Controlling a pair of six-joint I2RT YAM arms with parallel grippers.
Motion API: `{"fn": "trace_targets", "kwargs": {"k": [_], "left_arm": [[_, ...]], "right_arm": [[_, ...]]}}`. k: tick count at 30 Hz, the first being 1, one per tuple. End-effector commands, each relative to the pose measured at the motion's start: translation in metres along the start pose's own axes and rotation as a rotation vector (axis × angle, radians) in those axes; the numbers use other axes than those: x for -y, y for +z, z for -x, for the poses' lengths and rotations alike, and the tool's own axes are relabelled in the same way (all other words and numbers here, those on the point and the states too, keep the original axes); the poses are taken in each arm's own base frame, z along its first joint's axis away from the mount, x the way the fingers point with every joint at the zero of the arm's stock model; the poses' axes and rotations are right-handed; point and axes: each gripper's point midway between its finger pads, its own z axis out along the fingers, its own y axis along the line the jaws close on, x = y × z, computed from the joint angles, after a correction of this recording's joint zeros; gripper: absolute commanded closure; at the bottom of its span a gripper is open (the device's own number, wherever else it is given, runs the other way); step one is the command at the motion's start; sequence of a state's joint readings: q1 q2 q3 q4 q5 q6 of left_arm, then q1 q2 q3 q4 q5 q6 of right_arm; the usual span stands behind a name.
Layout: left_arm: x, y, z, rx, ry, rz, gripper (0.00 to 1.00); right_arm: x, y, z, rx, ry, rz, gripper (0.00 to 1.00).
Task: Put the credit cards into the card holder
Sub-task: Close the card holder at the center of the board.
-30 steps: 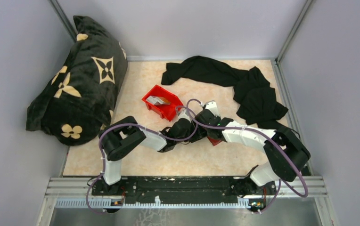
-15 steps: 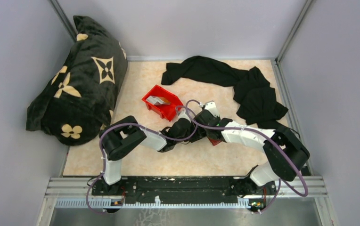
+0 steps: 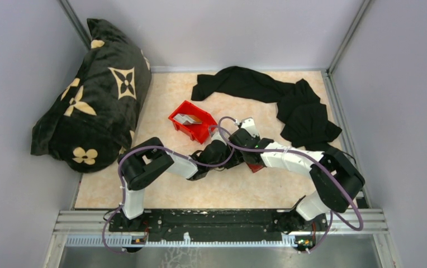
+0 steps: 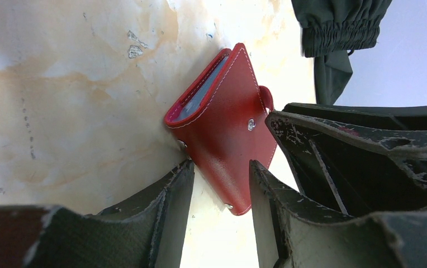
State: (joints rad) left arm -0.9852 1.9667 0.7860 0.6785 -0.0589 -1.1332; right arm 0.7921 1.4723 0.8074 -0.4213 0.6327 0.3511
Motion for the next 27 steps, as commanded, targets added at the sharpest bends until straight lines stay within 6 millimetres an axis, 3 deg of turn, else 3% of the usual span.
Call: {"fn": "trace_targets", "kwargs": {"k": [1, 27], "left_arm": [[-0.1716, -0.0449, -0.0585, -0.210, 0.105, 0.549, 0.48], [-0.1720, -0.0457, -0.0588, -0.209, 0.104, 0.546, 0.48]], "right_arm": [[-0.0032, -0.0019, 0.0168, 0.035, 0.000, -0.013, 0.81], [0.0033, -0.0026, 0.0139, 0.027, 0.000, -0.049, 0.93]]}}
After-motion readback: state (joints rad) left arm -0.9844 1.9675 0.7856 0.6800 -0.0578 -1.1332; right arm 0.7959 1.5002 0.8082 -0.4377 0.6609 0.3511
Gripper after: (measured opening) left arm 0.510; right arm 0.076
